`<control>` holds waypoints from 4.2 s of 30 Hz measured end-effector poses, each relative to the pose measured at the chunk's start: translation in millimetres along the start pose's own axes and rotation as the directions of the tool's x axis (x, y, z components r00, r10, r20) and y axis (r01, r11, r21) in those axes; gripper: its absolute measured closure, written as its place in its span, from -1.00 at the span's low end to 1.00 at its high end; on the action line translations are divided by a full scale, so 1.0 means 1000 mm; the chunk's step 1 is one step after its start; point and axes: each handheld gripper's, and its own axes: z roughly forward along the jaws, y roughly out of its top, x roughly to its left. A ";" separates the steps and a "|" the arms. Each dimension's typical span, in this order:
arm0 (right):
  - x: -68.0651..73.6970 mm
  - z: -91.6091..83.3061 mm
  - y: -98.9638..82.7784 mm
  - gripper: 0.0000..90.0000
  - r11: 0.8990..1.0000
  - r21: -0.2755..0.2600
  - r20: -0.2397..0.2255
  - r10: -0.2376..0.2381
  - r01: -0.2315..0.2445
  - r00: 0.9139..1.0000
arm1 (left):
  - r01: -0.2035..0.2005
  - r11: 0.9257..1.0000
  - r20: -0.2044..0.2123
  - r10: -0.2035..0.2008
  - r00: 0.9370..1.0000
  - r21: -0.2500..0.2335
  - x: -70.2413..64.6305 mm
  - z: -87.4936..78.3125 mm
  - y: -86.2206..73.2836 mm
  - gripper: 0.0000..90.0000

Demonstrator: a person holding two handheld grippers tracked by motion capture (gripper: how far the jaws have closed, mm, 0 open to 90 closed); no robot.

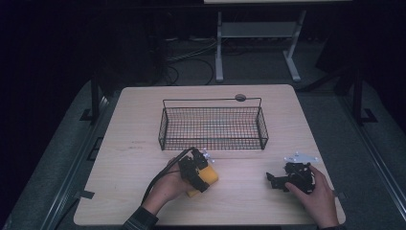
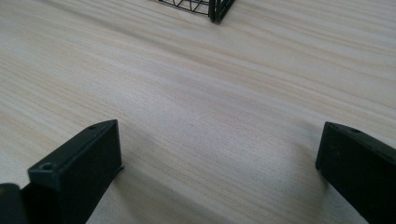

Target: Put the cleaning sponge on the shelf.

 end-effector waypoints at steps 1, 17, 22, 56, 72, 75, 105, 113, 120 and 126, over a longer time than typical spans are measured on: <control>0.000 0.000 0.000 -1.00 1.000 0.000 0.000 0.000 0.000 1.000 | 0.002 1.000 0.001 -0.002 1.000 -0.001 0.000 0.000 0.000 -0.53; 0.000 0.000 0.000 -1.00 1.000 0.000 0.000 0.000 0.000 1.000 | 0.002 1.000 0.011 -0.002 1.000 -0.021 0.000 -0.008 0.000 -0.50; 0.000 0.000 0.000 -1.00 1.000 0.000 0.000 0.001 -0.001 1.000 | 0.008 0.999 0.016 -0.008 1.000 -0.038 0.001 -0.014 0.001 -0.49; 0.000 0.000 0.000 -1.00 1.000 0.000 -0.002 -0.001 0.001 1.000 | 0.004 0.995 0.002 -0.004 1.000 -0.096 0.019 -0.055 0.022 -0.49; 0.000 0.000 0.000 -1.00 1.000 0.000 -0.001 0.000 0.000 1.000 | 0.004 0.993 -0.014 -0.005 1.000 -0.119 0.034 -0.077 0.041 -0.49; 0.000 0.000 0.000 -1.00 1.000 0.000 -0.001 0.000 0.000 1.000 | 0.013 0.992 -0.025 -0.017 1.000 -0.124 0.041 -0.080 0.045 -0.49; 0.000 0.000 0.000 -1.00 1.000 0.000 -0.002 0.000 0.000 1.000 | 0.116 0.980 -0.103 -0.134 0.986 -0.164 0.101 -0.087 0.069 -0.48; 0.000 0.000 0.000 -1.00 1.000 -0.001 -0.001 0.000 0.000 1.000 | 0.159 0.971 -0.120 -0.182 0.976 -0.178 0.120 -0.084 0.068 -0.48; 0.000 0.000 0.000 -1.00 1.000 -0.001 -0.001 -0.001 0.001 1.000 | 0.191 0.965 -0.129 -0.216 0.968 -0.181 0.132 -0.081 0.066 -0.48; 0.000 0.000 0.000 -1.00 1.000 0.000 -0.001 0.000 0.000 1.000 | 0.221 0.961 -0.132 -0.244 0.961 -0.169 0.143 -0.072 0.063 -0.48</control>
